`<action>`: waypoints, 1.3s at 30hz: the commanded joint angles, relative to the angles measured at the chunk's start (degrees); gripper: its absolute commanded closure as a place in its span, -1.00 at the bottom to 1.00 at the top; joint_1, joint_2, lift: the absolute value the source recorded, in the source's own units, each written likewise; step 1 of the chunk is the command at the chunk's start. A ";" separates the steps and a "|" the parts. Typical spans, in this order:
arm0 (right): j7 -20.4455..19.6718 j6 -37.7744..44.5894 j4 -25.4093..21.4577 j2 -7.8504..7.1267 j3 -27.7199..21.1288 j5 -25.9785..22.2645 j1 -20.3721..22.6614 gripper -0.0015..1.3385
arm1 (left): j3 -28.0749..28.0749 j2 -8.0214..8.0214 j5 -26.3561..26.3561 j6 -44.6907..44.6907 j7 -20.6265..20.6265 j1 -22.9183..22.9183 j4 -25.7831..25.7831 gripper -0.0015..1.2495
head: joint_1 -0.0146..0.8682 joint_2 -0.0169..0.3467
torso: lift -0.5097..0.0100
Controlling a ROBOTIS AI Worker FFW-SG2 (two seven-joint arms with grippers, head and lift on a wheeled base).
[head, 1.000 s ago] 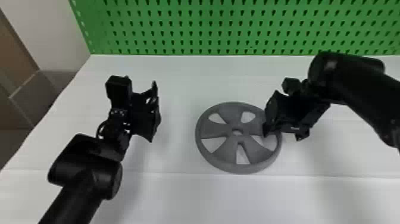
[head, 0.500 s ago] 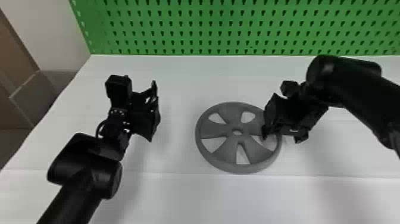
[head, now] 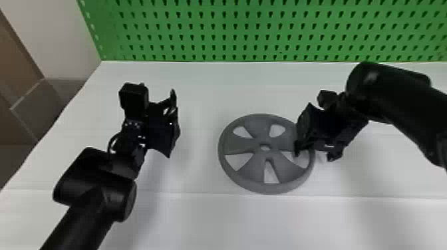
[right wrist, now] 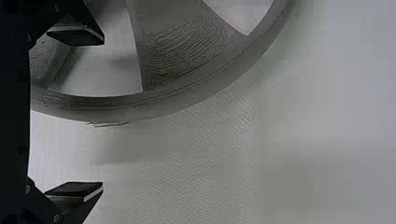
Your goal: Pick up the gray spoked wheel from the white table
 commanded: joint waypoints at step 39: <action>-0.61 0.37 0.32 0.42 -0.26 2.12 -1.19 0.53 | -0.88 0.54 0.53 0.36 0.59 -0.27 0.01 -0.32 | 0.80 -0.49 | 0.59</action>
